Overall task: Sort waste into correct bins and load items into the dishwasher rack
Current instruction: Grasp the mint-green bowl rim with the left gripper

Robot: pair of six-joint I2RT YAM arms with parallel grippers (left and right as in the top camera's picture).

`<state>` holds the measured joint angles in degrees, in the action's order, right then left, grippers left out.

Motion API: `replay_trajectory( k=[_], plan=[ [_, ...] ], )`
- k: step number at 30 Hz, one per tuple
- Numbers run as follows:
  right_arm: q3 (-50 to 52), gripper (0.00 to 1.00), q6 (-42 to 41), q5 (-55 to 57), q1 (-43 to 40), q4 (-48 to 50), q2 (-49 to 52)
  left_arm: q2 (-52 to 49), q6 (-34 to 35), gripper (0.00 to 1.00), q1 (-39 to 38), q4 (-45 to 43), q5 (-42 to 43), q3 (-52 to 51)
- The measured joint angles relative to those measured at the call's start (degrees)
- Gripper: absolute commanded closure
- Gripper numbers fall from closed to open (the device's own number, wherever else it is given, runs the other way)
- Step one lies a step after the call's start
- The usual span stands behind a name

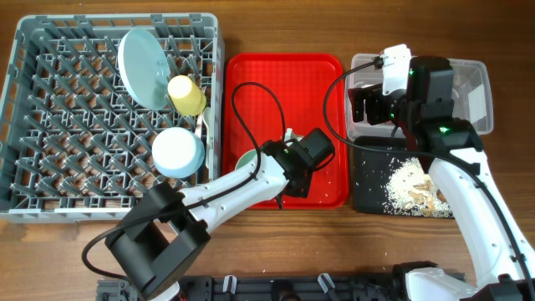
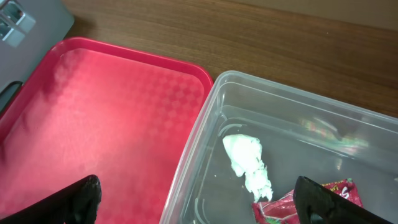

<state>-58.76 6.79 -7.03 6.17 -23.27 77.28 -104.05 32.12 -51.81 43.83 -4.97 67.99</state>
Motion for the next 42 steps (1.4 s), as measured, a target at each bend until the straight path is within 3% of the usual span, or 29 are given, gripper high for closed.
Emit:
replay_trajectory(
  k=[11,42],
  plan=[
    [0.00,0.00,0.00,0.00,0.00,0.00,0.00,0.00,-0.07,0.86,0.00,0.02,-0.15,0.00],
    [0.00,0.00,-0.02,0.00,0.00,0.00,-0.02,0.00,-0.07,0.88,0.00,0.68,-0.13,0.00]
  ],
)
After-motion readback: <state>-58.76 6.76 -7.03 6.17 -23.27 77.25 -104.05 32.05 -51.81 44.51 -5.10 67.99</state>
